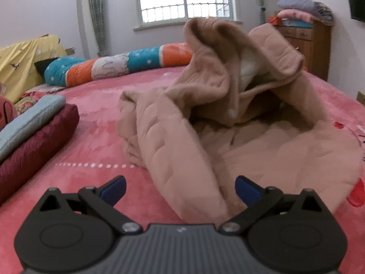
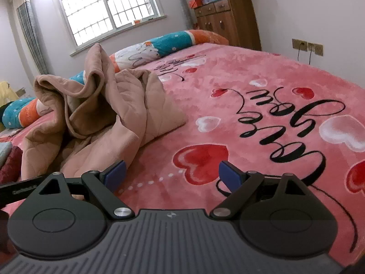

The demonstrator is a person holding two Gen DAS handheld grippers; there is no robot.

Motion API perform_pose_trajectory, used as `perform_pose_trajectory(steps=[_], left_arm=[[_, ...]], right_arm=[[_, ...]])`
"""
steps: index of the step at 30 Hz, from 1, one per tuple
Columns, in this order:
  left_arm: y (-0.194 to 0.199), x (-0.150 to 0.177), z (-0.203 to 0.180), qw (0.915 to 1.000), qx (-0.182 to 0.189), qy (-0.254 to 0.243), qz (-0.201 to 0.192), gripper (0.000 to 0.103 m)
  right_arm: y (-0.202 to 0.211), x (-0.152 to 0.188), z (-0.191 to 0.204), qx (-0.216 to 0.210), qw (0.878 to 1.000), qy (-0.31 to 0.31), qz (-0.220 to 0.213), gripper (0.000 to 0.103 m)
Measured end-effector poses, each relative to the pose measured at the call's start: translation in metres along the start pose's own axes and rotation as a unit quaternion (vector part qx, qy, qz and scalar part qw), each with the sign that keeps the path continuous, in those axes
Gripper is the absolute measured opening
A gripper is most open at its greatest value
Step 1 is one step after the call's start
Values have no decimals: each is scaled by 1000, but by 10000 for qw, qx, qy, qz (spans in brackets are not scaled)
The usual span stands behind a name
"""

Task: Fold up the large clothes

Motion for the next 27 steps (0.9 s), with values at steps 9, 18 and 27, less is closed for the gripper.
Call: perform_pose_trajectory(steps=[9, 18, 27], left_arm=[[-11, 0, 16, 9992, -31, 324, 226, 24], [12, -25, 69, 9957, -46, 922, 110, 8], [45, -46, 185, 9897, -657, 1268, -78, 8]], right_arm=[[-12, 7, -1, -231, 9990, -254, 284, 103], [-18, 9, -4, -221, 9986, -263, 402, 103], [-19, 12, 5, -409, 9978, -225, 476, 103]])
Point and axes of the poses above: each gripper's, at about its wrist camera, not at the fingertips, and y roughly against the way its jaws point, z to its left, x to its underside, the point moved 9 cm from there along -y, roughly the way its jaws point, and after that the axes turned 14 degrees about y, right-handed, at the moved point
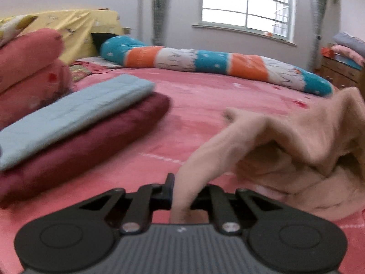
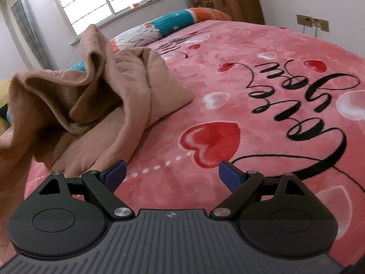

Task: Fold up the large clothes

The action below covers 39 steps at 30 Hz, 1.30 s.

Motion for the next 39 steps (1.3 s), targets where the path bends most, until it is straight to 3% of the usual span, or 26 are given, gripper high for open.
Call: perform_pose_trajectory(steps=[5, 8, 11, 15, 17, 21, 25, 27, 31, 37, 39], left_arm=[[6, 5, 38, 9996, -160, -71, 215, 10], [2, 26, 47, 9978, -183, -181, 613, 14], [5, 39, 51, 9968, -196, -293, 716, 17], [20, 43, 56, 9960, -77, -453, 763, 43], [40, 42, 59, 9961, -32, -643, 605, 46], [69, 34, 45, 9945, 326, -934, 338, 56], [75, 41, 6, 9892, 950, -1014, 464, 61], [67, 50, -16, 9858, 1221, -1000, 573, 67], [39, 70, -47, 9833, 1443, -824, 741, 68], [-11, 89, -57, 9881, 1123, -439, 954, 70], [-25, 89, -57, 9895, 1034, -289, 969, 70]], right_arm=[[-1, 1, 6, -55, 9999, 87, 13, 103], [-4, 2, 7, -21, 10000, 58, 75, 103], [-6, 2, 8, 25, 9999, 92, 110, 103], [-10, 2, 10, 25, 9999, 103, 126, 103], [-13, 0, 10, 37, 9999, 98, 104, 103], [-19, -11, 14, -59, 9999, 82, -62, 103], [-31, -24, 16, -318, 9990, -171, -278, 103], [-40, -29, 17, -327, 9986, -193, -368, 103], [-60, -36, 17, -435, 9977, -356, -380, 102], [-84, -43, 12, -626, 9951, -664, -378, 81], [-95, -47, 13, -621, 9955, -621, -346, 81]])
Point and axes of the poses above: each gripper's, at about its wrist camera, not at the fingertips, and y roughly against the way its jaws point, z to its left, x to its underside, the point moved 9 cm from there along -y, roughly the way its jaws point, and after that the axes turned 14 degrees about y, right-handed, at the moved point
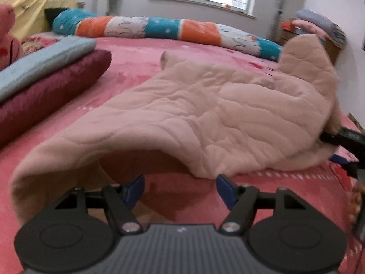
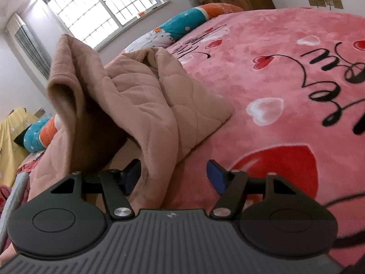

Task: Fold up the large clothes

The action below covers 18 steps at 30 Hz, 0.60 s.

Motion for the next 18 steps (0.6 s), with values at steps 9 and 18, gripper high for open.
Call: perform_pose_trajectory(steps=[9, 18], left_arm=[[-34, -26, -4, 9988, -7, 456, -164, 77], [-56, -36, 0, 9953, -6, 958, -146, 77]], right_arm=[[-27, -3, 12, 233, 9972, 670, 233, 81], [-38, -5, 24, 319, 9924, 1172, 200, 78]])
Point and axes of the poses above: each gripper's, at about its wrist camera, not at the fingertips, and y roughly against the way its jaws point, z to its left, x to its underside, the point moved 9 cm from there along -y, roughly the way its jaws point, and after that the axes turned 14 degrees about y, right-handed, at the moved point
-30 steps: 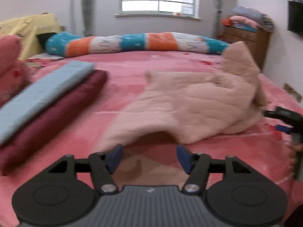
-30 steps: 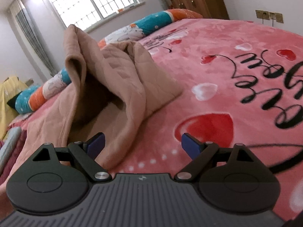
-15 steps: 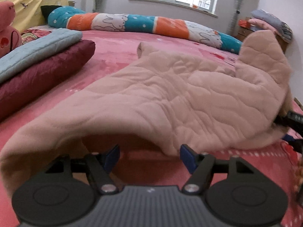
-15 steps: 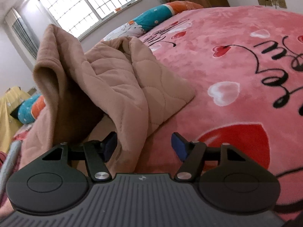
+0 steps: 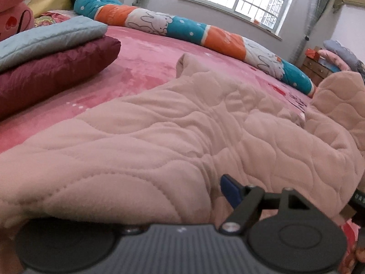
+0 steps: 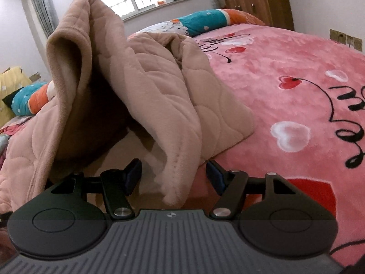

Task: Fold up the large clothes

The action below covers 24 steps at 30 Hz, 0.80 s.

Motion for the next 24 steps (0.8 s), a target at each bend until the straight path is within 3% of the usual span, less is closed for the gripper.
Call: perform_pose_trajectory(steps=[3, 8, 10, 13, 17, 24], left_arm=[[-6, -2, 0, 9999, -96, -1, -30, 74], [-9, -5, -5, 10000, -23, 0, -42, 44], [-7, -5, -11, 9999, 25, -77, -62, 23], [-1, -6, -18, 9997, 9, -166, -165, 12], [18, -18, -21, 9990, 125, 13, -423, 9], [79, -62, -22, 9925, 549, 431, -1009, 9]], right_arm=[[-3, -2, -1, -68, 10000, -20, 2, 75], [2, -2, 1, -54, 9999, 137, -40, 62], [4, -1, 3, -67, 9998, 171, -36, 52], [5, -2, 2, 31, 9996, 259, -48, 40], [12, -5, -4, 119, 9996, 200, -171, 22], [48, -21, -25, 594, 9960, 118, -657, 14]])
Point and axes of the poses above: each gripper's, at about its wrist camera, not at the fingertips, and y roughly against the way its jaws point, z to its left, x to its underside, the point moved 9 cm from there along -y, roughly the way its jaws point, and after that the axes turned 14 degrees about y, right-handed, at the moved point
